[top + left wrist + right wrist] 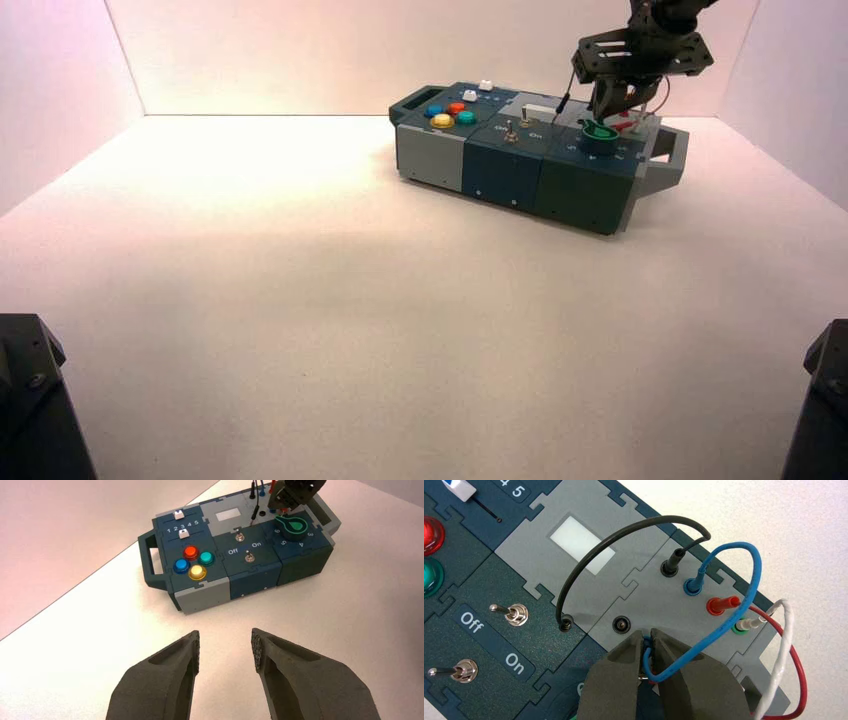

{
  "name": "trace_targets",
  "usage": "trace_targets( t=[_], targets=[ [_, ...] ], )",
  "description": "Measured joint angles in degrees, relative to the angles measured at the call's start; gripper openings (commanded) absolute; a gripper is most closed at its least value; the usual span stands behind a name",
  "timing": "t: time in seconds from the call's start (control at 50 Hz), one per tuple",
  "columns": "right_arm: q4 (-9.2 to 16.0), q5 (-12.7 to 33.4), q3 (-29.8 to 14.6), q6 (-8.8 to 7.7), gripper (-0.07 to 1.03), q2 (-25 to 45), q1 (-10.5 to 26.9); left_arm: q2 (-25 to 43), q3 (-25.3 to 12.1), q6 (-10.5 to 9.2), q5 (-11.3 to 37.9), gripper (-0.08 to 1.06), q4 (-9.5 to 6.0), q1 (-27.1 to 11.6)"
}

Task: Insert the blue wire.

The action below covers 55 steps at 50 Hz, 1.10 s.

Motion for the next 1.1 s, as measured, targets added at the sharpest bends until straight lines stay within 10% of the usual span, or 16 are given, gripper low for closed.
trace_targets(
  t=[1.1],
  targets=[
    [0.2,0.4,-0.4,0.00,0.31,0.7,-0.2,-0.8,0.1,0.09,0.0,0.56,0.09,-0.1]
  ],
)
